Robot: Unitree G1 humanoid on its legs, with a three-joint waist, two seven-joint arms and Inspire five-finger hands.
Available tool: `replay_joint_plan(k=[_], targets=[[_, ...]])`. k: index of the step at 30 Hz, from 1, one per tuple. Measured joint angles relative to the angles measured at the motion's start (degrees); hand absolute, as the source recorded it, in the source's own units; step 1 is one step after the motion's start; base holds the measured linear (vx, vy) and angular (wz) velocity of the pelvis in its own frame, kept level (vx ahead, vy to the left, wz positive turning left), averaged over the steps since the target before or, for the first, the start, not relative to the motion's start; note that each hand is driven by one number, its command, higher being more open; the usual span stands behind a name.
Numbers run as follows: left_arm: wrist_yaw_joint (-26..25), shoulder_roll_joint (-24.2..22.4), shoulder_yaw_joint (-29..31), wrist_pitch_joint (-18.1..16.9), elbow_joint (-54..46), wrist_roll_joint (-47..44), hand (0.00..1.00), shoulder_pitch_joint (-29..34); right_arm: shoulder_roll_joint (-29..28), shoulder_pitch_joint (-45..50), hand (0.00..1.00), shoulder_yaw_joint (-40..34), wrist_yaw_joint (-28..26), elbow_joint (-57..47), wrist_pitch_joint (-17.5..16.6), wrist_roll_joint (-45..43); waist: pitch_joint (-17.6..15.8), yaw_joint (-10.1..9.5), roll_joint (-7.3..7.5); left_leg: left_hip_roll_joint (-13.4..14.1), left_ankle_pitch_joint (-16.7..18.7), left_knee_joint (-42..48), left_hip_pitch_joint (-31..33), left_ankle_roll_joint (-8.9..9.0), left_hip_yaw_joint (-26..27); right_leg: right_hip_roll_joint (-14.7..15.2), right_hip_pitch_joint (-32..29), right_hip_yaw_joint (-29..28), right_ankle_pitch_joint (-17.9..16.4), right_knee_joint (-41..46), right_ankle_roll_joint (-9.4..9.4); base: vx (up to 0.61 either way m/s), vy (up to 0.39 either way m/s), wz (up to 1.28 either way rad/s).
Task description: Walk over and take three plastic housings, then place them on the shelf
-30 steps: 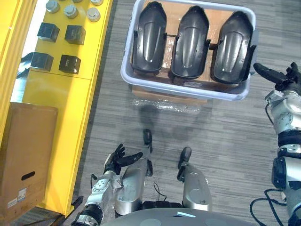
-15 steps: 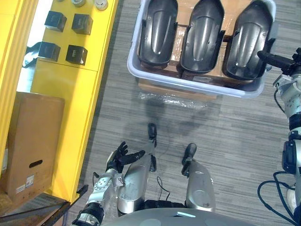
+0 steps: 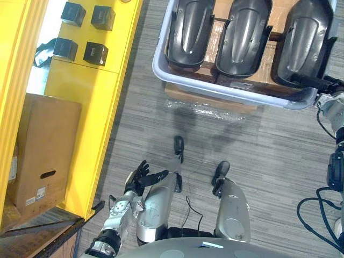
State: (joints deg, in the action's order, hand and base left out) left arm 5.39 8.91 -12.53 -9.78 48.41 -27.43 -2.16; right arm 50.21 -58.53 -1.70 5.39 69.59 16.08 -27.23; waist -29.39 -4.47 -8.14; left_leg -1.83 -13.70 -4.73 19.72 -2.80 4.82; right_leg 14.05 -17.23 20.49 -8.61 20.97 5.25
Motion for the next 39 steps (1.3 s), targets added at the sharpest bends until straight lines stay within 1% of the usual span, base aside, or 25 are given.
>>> replay_joint_plan(k=[6, 7, 9, 13, 17, 19, 20, 25, 28, 30, 34, 37, 39], targets=[[0.0, 0.0, -0.2, 0.0, 0.1, 0.0, 1.0, 0.0, 0.6, -0.2, 0.0, 0.0, -0.5, 0.5, -0.1, 3.2, 0.1, 0.12, -0.19, 0.4, -0.4, 0.0, 0.1, 0.24, 0.0, -0.1, -0.7, -0.1, -0.7, 1.0, -0.35, 0.0, -0.062, -0.01], [0.0, 0.0, -0.4, 0.0, 0.1, 0.0, 1.0, 0.0, 0.6, -0.2, 0.0, 0.0, -1.3, 0.3, -1.1, 3.8, 0.1, 0.15, -0.26, 0.6, -0.5, 0.0, 0.1, 0.28, 0.0, -0.2, -0.7, -0.1, -0.8, 1.1, -0.45, 0.01, -0.063, -0.01], [0.0, 0.0, -0.6, 0.0, 0.0, 0.0, 1.0, 0.0, 0.6, -0.6, 0.0, -0.1, -1.4, 0.2, -1.6, 3.8, 0.1, 0.13, -0.34, 0.6, -0.6, 0.0, 0.0, 0.29, 0.0, -0.2, -0.7, -0.1, -0.8, 1.3, -0.49, 0.02, -0.057, 0.0], [0.0, 0.0, -0.6, 0.0, 0.0, 0.0, 1.0, 0.0, 0.6, -0.8, 0.0, -0.2, -0.7, 0.4, -0.6, 4.5, 0.1, 0.35, -0.33, 0.5, -0.9, 0.0, -0.1, 0.02, 0.0, -0.1, -0.6, -0.1, -0.8, 1.5, -0.47, 0.02, -0.038, 0.02], [0.0, 0.0, -0.6, 0.0, -0.1, 0.1, 1.0, 0.0, 0.3, -0.8, 0.0, -1.2, -0.5, 0.5, -0.4, 5.8, 0.1, 0.43, -0.31, 0.5, -1.0, 0.0, -0.3, 0.04, 0.0, -0.2, -0.4, -0.2, -0.8, 1.7, -0.44, 0.0, -0.027, 0.0], [0.0, 0.0, -0.6, 0.0, -0.2, 0.1, 1.0, 0.1, -0.1, -0.8, 0.0, -1.6, 0.2, 0.5, -0.5, 6.4, 0.1, 0.36, -0.27, 0.6, -1.1, 0.0, -0.8, 0.05, 0.0, -0.2, 0.0, -0.1, -0.8, 1.6, -0.44, 0.0, -0.044, 0.01], [0.0, 0.0, -0.6, 0.1, -0.6, 0.6, 1.0, 0.3, -0.6, -0.7, 0.0, -1.6, 0.9, 0.4, -0.5, 6.6, 0.0, 0.38, -0.22, 0.5, -1.1, 0.0, -1.8, 0.05, 0.1, -0.2, 1.2, -0.1, -0.8, 1.2, -0.41, 0.01, -0.039, -0.01], [0.1, 0.1, -0.5, 0.2, -1.6, 1.0, 1.0, 0.6, -1.2, 1.0, 0.0, -2.4, 1.2, -0.4, -0.5, 6.8, 0.0, 0.29, -0.11, 0.6, -1.1, -0.1, -3.1, 0.05, 0.1, -0.5, 3.0, -0.1, -0.4, -0.2, -0.02, 0.02, -0.038, 0.0], [0.1, 0.1, -0.1, 1.3, -1.8, 1.0, 1.0, 0.6, -2.1, 2.5, 0.0, -3.8, 1.2, -1.0, -0.5, 7.7, -0.2, 0.33, 0.08, 0.6, -1.1, -0.1, -4.5, 0.05, 0.4, -0.8, 5.2, 0.0, 0.2, -1.7, 0.38, 0.04, -0.049, -0.02], [0.1, 0.1, 0.1, 1.3, -2.0, 1.1, 1.0, 1.2, -3.2, 4.5, 0.0, -4.6, 1.4, -3.7, -0.5, 8.8, -0.3, 0.63, 0.32, 0.6, -1.0, -0.1, -5.5, 0.0, 0.6, -1.1, 6.8, 0.0, 0.8, -3.3, 0.58, 0.03, -0.039, -0.04], [0.0, 0.1, 0.8, 1.6, -3.3, 1.3, 1.0, 2.5, -3.8, 8.9, 0.0, -4.6, 1.4, -9.3, -0.5, 8.9, -0.2, 0.9, 0.35, 0.7, -0.1, -0.2, -6.4, -0.09, 1.3, -1.4, 8.2, -0.1, 1.3, -4.7, 0.9, 0.02, -0.038, -0.04], [0.0, 0.1, 1.6, 2.7, -3.4, 1.6, 1.0, 2.6, -4.0, 9.6, 0.0, -4.6, 1.4, -10.4, -0.5, 8.9, -0.3, 0.96, 0.57, 0.8, 0.1, -0.1, -6.4, -0.06, 1.6, -1.5, 8.5, -0.3, 2.0, -5.9, 1.08, 0.03, -0.031, -0.05], [0.0, 0.0, 1.9, 2.7, -3.3, 2.2, 1.0, 2.7, -4.0, 13.1, 0.0, -4.6, 1.5, -14.8, -0.5, 8.9, -0.3, 1.37, 0.66, 0.5, 0.1, -0.1, -6.4, 0.0, 1.6, -1.3, 9.3, -0.2, 2.7, -7.5, 1.61, 0.05, -0.013, 0.0]])
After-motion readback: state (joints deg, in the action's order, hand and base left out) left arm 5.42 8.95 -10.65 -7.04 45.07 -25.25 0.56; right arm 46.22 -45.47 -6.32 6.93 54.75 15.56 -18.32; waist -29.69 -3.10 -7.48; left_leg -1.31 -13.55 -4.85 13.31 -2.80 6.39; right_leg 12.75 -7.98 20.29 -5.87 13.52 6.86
